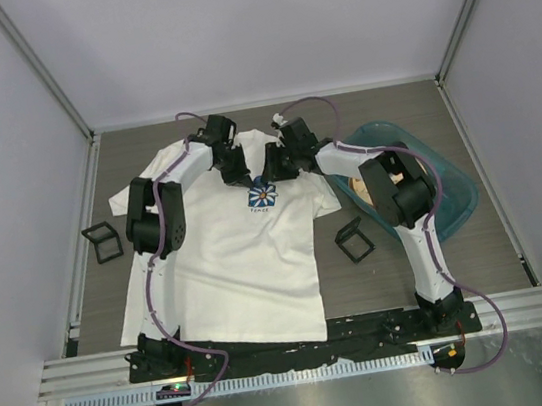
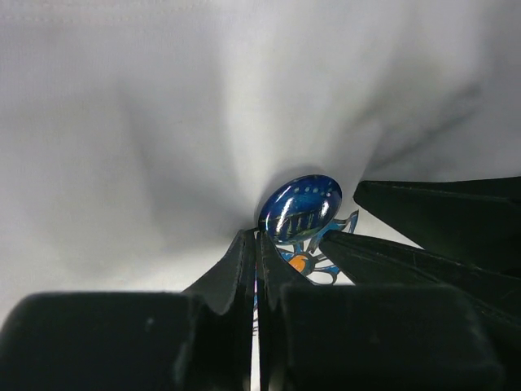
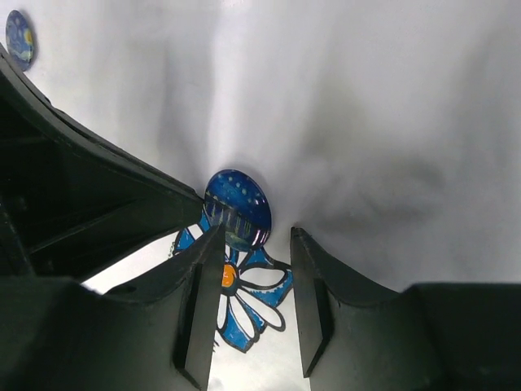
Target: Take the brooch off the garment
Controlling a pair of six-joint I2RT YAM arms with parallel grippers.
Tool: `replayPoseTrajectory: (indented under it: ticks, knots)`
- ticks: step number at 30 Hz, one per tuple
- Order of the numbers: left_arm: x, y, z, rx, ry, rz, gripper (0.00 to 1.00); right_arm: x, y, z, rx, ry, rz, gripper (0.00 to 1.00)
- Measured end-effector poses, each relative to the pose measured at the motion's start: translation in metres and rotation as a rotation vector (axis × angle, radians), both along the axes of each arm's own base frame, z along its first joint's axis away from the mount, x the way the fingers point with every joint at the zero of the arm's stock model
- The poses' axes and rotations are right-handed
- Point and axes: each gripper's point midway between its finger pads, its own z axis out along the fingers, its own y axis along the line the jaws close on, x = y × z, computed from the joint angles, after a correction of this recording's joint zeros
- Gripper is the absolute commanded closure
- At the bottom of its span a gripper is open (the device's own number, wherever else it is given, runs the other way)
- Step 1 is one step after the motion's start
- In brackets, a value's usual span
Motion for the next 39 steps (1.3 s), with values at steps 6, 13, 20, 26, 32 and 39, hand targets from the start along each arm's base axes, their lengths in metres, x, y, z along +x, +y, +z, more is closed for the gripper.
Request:
replayPoseTrajectory:
  ticks: [6, 13, 20, 26, 32, 39]
  knots:
    - [0.0, 0.0, 0.0, -0.001, -0.003, -0.003, 0.97, 0.0, 0.004, 0.0, 0.023, 0.003, 0.006, 0.57]
    - [0.0, 0.0, 0.0, 0.001, -0.005, -0.006, 0.96, 0.001, 0.01, 0.002, 0.049, 0.008, 0.026, 0.59]
    - [0.001, 0.002, 0.0, 0.013, -0.016, -0.021, 0.82, -0.002, 0.017, 0.007, 0.088, 0.015, 0.048, 0.65]
    - [0.002, 0.003, 0.008, 0.017, -0.037, -0.025, 0.57, -0.002, 0.022, 0.014, 0.132, 0.016, 0.061, 0.65]
    - [0.005, 0.01, 0.024, 0.03, -0.084, -0.02, 0.57, -0.001, 0.025, 0.018, 0.162, 0.011, 0.066, 0.66]
    - [0.007, 0.009, 0.031, -0.032, -0.069, -0.001, 0.53, -0.002, 0.026, 0.019, 0.176, 0.011, 0.078, 0.7]
